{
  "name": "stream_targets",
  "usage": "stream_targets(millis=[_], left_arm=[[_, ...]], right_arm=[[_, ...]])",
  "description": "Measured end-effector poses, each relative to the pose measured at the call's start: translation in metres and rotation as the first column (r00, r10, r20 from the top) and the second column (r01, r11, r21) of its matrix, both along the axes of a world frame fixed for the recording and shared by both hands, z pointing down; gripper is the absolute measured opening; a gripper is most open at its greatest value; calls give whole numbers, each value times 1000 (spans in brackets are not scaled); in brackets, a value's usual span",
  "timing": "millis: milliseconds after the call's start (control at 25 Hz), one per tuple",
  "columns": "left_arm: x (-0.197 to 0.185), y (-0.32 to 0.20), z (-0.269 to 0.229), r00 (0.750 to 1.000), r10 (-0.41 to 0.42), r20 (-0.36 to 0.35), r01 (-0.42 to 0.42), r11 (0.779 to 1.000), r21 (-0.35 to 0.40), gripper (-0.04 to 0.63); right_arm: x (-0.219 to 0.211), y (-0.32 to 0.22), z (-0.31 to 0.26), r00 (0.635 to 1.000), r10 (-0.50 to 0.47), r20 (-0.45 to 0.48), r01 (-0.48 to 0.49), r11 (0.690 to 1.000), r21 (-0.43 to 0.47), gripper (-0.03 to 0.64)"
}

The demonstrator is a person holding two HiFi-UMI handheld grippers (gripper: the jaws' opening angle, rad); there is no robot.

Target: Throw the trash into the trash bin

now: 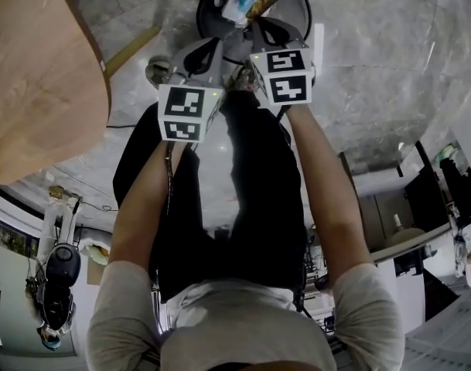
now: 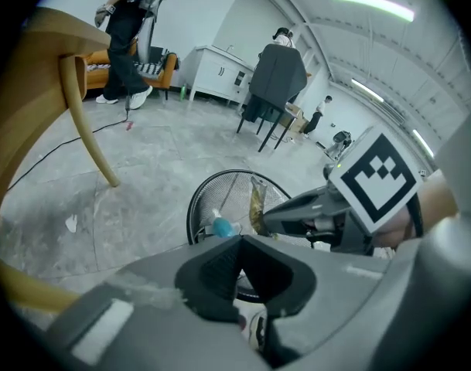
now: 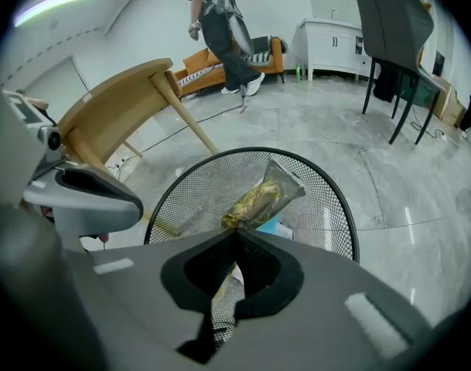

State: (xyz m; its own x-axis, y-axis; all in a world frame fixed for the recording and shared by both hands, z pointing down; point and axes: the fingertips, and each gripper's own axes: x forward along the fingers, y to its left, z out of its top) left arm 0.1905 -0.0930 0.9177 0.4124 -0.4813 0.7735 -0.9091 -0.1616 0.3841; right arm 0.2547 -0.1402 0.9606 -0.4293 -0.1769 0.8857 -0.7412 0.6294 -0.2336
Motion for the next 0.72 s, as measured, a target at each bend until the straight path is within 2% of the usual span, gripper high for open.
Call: stream_targets(millis=[80, 120, 160, 320, 360, 440, 560, 720], left_arm=[[-2, -2, -3, 1000, -19, -8, 19, 1000, -5, 18], [-3, -3, -6, 1000, -28, -11, 28, 1000, -7, 18], [-4, -3, -10, 999, -34, -13, 34, 999, -9, 18], [-3, -2, -35, 1000, -18, -7, 18, 1000, 5, 18], [-3, -3, -45, 1000, -13, -2, 13, 1000, 12, 18], [-6, -3, -64, 1000, -9, 7, 8, 1000, 22, 18], [-7, -2, -96, 1000, -15, 8, 14, 1000, 22, 18], [-1, -9, -150, 1000, -28, 0, 28, 999, 40, 18]], right_arm=[[0, -6, -1, 999, 17, -27, -16, 999, 32, 12], [0, -8, -3, 999, 16, -39, -14, 999, 46, 64], [-1, -7, -6, 999, 10, -42, -8, 999, 50, 146], [-1, -2, -29, 1000, 2, -23, -1, 999, 50, 166], [0, -3, -39, 1000, 9, -18, -8, 998, 57, 166], [3, -6, -62, 1000, 28, -7, -27, 997, 76, 125], [5, -7, -105, 999, 29, 13, -30, 993, 111, 9], [7, -11, -175, 998, 18, 58, -27, 988, 154, 8]])
